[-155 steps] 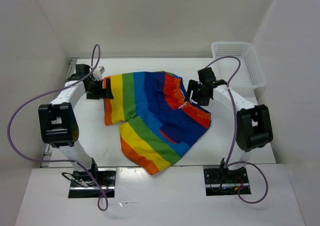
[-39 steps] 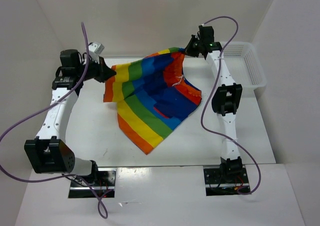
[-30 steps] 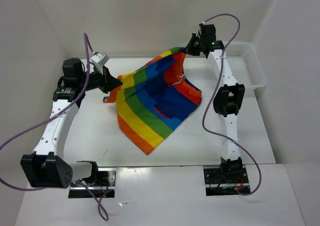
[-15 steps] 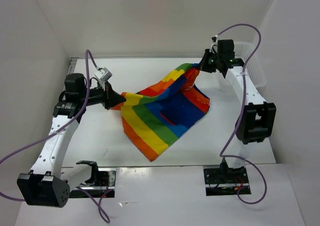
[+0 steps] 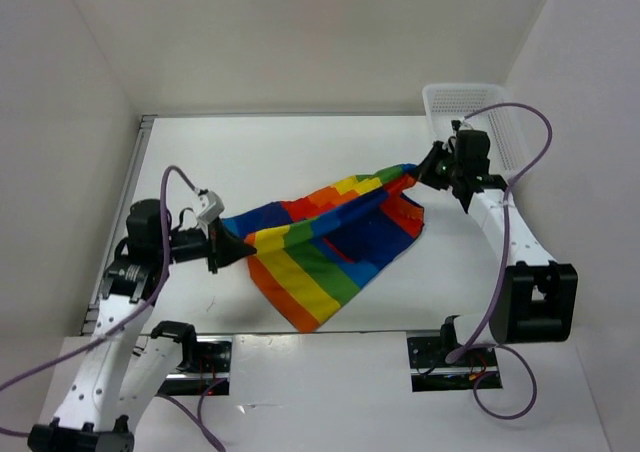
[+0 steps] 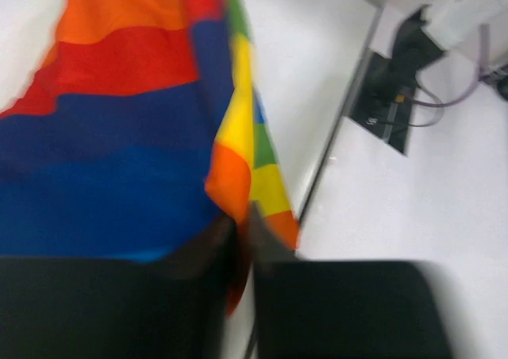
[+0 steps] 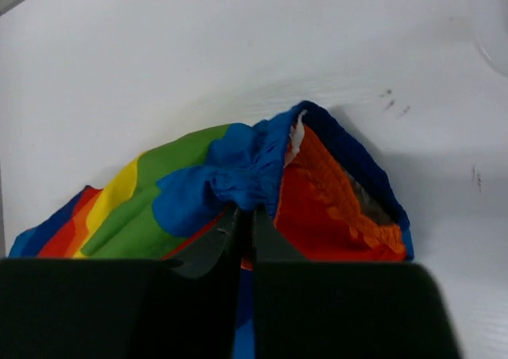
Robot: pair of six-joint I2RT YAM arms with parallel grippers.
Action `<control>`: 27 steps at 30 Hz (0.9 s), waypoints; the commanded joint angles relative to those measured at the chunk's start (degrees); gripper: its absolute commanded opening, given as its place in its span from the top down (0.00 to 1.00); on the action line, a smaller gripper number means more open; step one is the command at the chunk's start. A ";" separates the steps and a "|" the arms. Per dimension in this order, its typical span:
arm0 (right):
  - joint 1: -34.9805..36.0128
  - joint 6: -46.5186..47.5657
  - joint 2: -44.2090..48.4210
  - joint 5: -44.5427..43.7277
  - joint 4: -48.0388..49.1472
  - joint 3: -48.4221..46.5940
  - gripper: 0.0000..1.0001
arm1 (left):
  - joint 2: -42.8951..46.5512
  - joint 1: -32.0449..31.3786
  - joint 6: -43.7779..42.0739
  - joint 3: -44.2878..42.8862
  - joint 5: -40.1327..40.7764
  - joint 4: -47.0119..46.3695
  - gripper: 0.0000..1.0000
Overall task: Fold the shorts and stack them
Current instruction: Fold the shorts
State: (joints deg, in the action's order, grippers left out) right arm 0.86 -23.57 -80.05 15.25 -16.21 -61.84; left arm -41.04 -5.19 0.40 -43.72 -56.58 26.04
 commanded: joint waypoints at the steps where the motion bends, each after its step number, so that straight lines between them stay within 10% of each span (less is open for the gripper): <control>1: -1.83 -2.27 6.13 -6.25 3.83 3.83 0.88 | 7.62 -1.04 -0.40 4.76 -8.70 0.94 0.75; 2: -1.83 -3.22 6.66 -8.46 2.94 4.97 0.73 | 9.03 -1.05 -0.40 5.92 -10.29 0.94 0.44; 3: -2.35 -3.93 7.53 -9.96 2.33 6.11 0.24 | 11.39 -1.66 -0.40 6.89 -13.01 -0.28 0.27; 5: -2.88 -5.59 7.54 -10.50 2.32 6.12 0.01 | 12.21 -1.66 -0.40 7.60 -13.03 0.93 0.07; 12: -3.41 -10.97 6.40 -7.25 3.02 2.35 0.16 | 8.96 -2.19 -0.40 4.97 -9.96 2.17 0.08; 17: -1.22 -12.37 6.40 -6.02 2.50 3.92 0.76 | 0.54 -2.19 -0.40 1.37 -4.08 0.06 0.24; 19: 1.24 -12.37 4.83 -5.41 1.71 4.97 0.84 | -5.85 -2.89 -0.40 -0.83 -0.14 0.06 0.34; 22: 4.58 -12.90 1.76 -5.40 -1.88 5.59 0.55 | -13.09 -2.89 -0.40 -4.70 5.07 2.43 0.42; 27: 4.59 -13.78 3.41 -10.84 -4.88 9.89 0.49 | -14.69 -4.30 -0.40 -3.04 11.37 8.31 0.51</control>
State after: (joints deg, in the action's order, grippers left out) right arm 5.58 -36.62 -77.93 7.99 -18.17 -54.02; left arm -56.53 -8.58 0.38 -47.27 -50.22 30.28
